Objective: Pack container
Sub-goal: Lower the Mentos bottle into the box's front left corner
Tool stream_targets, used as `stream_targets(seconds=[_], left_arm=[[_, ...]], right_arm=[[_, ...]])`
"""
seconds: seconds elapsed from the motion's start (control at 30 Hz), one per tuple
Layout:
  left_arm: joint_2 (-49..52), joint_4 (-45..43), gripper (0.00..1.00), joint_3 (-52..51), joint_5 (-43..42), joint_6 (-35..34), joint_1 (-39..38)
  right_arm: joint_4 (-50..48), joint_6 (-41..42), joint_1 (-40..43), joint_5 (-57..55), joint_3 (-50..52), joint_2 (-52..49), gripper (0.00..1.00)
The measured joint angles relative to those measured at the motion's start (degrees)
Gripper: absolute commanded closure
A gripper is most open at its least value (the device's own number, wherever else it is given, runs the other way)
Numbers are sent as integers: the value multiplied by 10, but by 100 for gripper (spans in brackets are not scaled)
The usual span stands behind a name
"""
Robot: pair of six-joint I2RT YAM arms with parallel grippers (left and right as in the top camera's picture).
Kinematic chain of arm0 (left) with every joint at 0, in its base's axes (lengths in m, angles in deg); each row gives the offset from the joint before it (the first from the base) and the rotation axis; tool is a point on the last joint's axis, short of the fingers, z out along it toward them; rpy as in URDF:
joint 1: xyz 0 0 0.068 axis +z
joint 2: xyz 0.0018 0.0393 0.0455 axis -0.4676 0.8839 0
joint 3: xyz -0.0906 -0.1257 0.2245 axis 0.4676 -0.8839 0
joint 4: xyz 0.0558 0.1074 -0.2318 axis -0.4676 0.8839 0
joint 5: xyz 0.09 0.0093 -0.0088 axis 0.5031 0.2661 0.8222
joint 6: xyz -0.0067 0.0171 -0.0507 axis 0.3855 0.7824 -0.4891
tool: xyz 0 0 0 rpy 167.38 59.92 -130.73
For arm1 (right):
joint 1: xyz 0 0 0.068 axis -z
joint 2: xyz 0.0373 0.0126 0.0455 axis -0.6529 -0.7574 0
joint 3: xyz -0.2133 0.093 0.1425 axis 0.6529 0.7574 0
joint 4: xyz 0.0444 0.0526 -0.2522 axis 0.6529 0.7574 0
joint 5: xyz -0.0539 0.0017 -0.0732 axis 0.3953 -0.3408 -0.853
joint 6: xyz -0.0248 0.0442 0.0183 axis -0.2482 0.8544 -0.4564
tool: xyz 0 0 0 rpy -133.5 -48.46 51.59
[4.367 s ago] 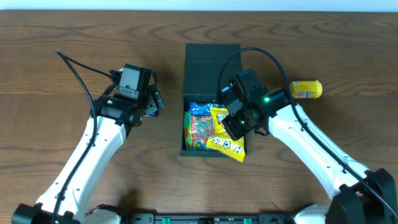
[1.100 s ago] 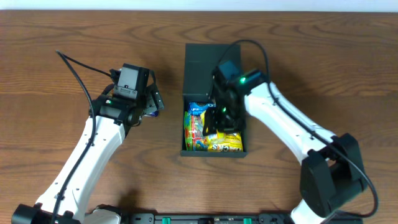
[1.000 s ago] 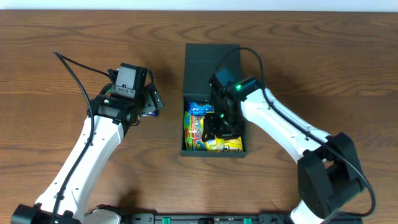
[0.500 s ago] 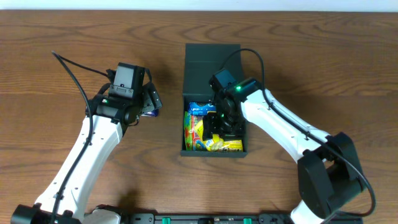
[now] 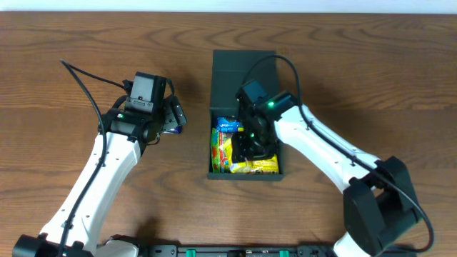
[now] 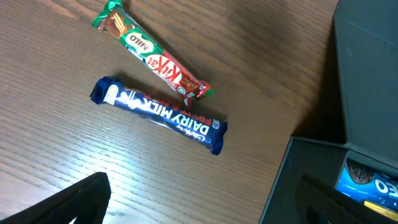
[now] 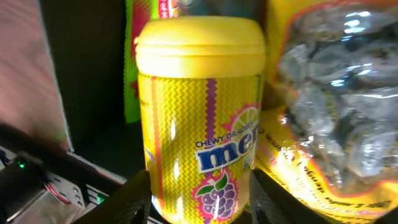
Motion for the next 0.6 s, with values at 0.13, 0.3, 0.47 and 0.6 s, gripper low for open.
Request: stream_targets(seconds=[0.13, 0.3, 0.47, 0.6], left_arm=[[0, 0, 5, 0, 0, 0, 0], [0, 0, 5, 0, 0, 1, 0], [0, 0, 5, 0, 0, 1, 0], [0, 0, 5, 0, -2, 2, 0]], right_arm=[[0, 0, -15, -1, 0, 0, 51], [-3, 10, -17, -3, 0, -2, 52], [-31, 23, -31, 0, 0, -15, 53], [-49, 25, -48, 1, 0, -17, 52]])
